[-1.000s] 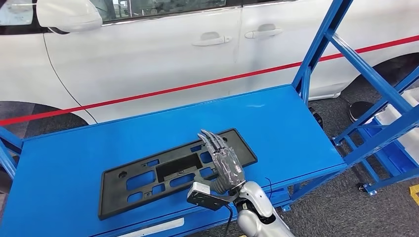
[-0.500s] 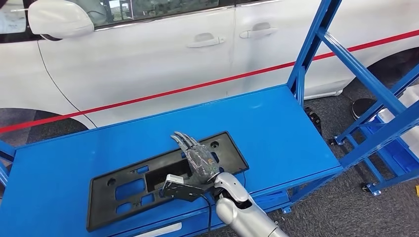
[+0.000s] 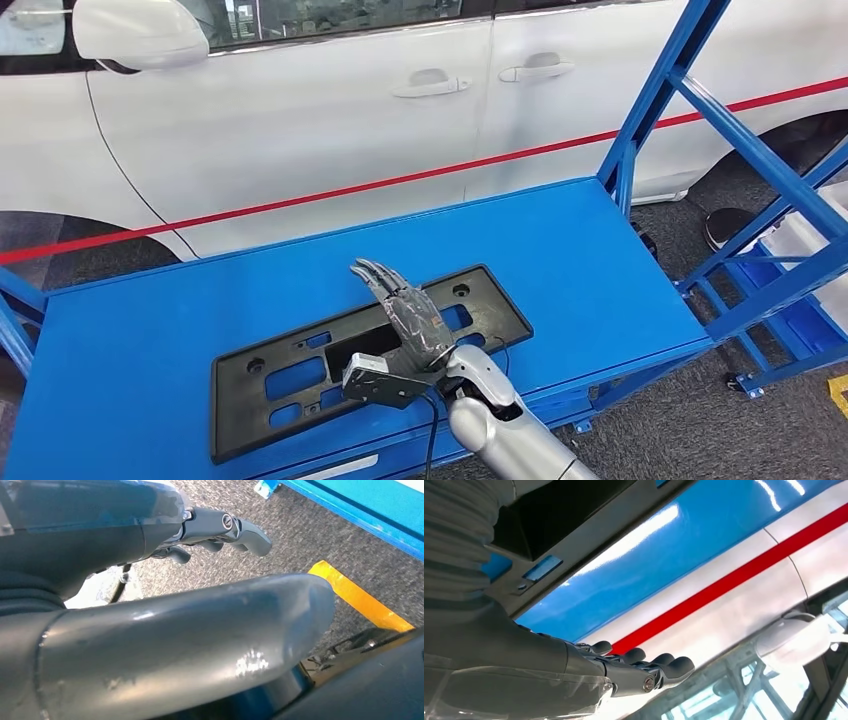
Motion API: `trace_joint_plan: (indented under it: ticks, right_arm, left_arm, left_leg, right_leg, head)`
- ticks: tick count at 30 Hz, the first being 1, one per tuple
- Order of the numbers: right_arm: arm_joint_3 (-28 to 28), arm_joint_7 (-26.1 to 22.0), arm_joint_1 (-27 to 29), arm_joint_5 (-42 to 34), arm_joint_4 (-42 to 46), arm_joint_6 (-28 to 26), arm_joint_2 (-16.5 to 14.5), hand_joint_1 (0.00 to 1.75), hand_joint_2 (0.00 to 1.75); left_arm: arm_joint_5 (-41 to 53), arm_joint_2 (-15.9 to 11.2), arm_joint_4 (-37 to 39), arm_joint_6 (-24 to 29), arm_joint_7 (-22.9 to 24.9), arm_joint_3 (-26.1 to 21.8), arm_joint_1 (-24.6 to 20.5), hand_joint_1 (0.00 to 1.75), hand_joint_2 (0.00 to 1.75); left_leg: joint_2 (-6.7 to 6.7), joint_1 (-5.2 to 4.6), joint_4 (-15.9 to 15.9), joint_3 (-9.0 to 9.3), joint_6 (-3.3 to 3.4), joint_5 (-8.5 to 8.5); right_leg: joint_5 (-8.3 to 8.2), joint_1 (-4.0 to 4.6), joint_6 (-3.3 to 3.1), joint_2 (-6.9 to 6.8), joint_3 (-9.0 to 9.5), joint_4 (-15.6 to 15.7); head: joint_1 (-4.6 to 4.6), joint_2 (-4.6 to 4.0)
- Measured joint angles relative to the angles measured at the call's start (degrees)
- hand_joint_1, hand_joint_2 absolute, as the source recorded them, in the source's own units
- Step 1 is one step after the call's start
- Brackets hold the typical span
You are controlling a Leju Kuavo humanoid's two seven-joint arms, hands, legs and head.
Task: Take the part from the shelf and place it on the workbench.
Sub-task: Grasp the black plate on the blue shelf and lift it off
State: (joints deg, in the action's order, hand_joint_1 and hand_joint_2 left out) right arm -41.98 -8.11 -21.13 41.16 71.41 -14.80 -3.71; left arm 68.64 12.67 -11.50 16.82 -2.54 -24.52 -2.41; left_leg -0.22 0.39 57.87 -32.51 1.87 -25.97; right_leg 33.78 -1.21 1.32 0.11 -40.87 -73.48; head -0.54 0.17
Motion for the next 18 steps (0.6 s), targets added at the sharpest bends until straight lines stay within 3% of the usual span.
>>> trace_joint_plan:
  ticks: [1, 2, 4, 6, 8, 11, 15, 16, 17, 18]
  right_arm:
    - [-0.1, 0.0, 0.4, 0.5, 1.3, -0.3, 0.8, 0.00, 1.75]
    - [-0.1, 0.1, 0.8, 1.0, 3.1, -0.4, 1.7, 0.00, 1.75]
    - [-0.3, 0.4, 1.5, 1.9, 7.3, -0.4, 3.8, 0.00, 1.75]
    - [-0.4, 0.5, 2.5, 2.2, 11.8, -0.4, 6.0, 0.00, 1.75]
    - [-0.4, 0.5, 3.9, 2.4, 15.6, -0.5, 7.9, 0.00, 1.75]
    - [-0.4, -0.4, 6.0, 2.5, 20.1, -0.9, 10.5, 0.00, 1.75]
    - [0.1, -2.6, 10.4, 0.9, 26.5, -1.7, 15.1, 0.00, 1.75]
    - [0.4, -2.9, 11.6, 0.7, 27.6, -1.9, 16.0, 0.00, 1.75]
    - [0.7, -3.1, 12.5, 0.6, 28.6, -2.1, 16.7, 0.00, 1.75]
    - [0.9, -3.2, 13.1, 0.6, 29.4, -2.2, 17.1, 0.00, 1.75]
  left_arm:
    - [-0.3, 0.0, 0.0, 0.1, 0.0, -0.1, 0.0, 0.00, 0.00]
    - [-0.5, 0.0, 0.0, 0.2, 0.0, -0.3, 0.1, 0.00, 0.00]
    - [-1.1, -0.1, 0.0, 0.4, -0.2, -0.7, 0.1, 0.00, 0.00]
    - [-1.5, 0.0, 0.0, 0.7, -0.4, -1.3, 0.1, 0.00, 0.00]
    - [-1.7, -0.1, 0.0, 1.0, -0.6, -1.7, 0.1, 0.00, 0.00]
    - [-2.3, -0.1, 0.0, 1.1, -1.3, -2.4, 0.1, 0.00, 0.00]
    - [-5.7, -0.2, 0.0, -0.9, -4.8, -4.2, 0.2, 0.00, 0.00]
    - [-7.2, -0.2, 0.0, -1.6, -6.0, -5.1, 0.2, 0.00, 0.00]
    - [-8.5, -0.2, 0.0, -2.0, -7.0, -6.1, 0.3, 0.00, 0.00]
    - [-9.2, -0.3, 0.0, -2.2, -7.7, -7.0, 0.3, 0.00, 0.00]
  left_leg:
    - [-0.05, -0.17, 0.1, -0.01, 0.08, -0.04]
    - [-0.13, -0.32, 0.2, 0.02, 0.14, -0.10]
    - [-0.23, -0.55, 0.3, 0.17, 0.15, -0.27]
    - [-0.27, -0.80, 0.5, 0.19, -0.16, -0.53]
    - [-0.24, -0.87, 0.5, 0.19, -0.70, -0.69]
    - [-0.11, -0.78, 1.9, -0.21, -1.69, -2.10]
    - [-0.06, 0.02, 14.6, -5.83, -3.08, -8.31]
    - [-0.05, 0.23, 16.1, -6.62, -3.30, -8.39]
    - [-0.04, 0.44, 15.4, -6.33, -3.46, -7.30]
    - [-0.02, 0.63, 12.5, -4.96, -3.55, -5.32]
  right_leg:
    - [-0.24, 0.01, -0.10, 0.00, -0.52, -0.9]
    - [-1.49, 0.06, -0.30, 0.00, 0.06, 0.4]
    - [-5.14, 0.38, -1.07, -0.04, 3.59, 7.6]
    - [-7.02, 0.85, -1.64, -0.18, 6.40, 13.4]
    - [-7.08, 1.12, -1.75, -0.22, 6.88, 14.6]
    - [-7.38, 0.59, -2.31, -0.26, 7.35, 15.4]
    - [-7.29, 0.40, -2.79, -0.81, 7.76, 15.7]
    - [-7.24, 0.37, -2.76, -0.85, 7.77, 15.7]
    - [-7.17, 0.31, -2.67, -0.77, 7.81, 15.7]
    - [-7.08, 0.22, -2.52, -0.64, 7.91, 15.6]
  head:
    - [0.00, 0.00]
    - [0.00, 0.00]
    - [0.00, 0.01]
    - [0.03, 0.01]
    - [0.02, 0.01]
    - [0.13, 0.01]
    - [0.37, 0.01]
    - [0.37, 0.01]
    - [0.38, 0.01]
    - [0.38, 0.01]
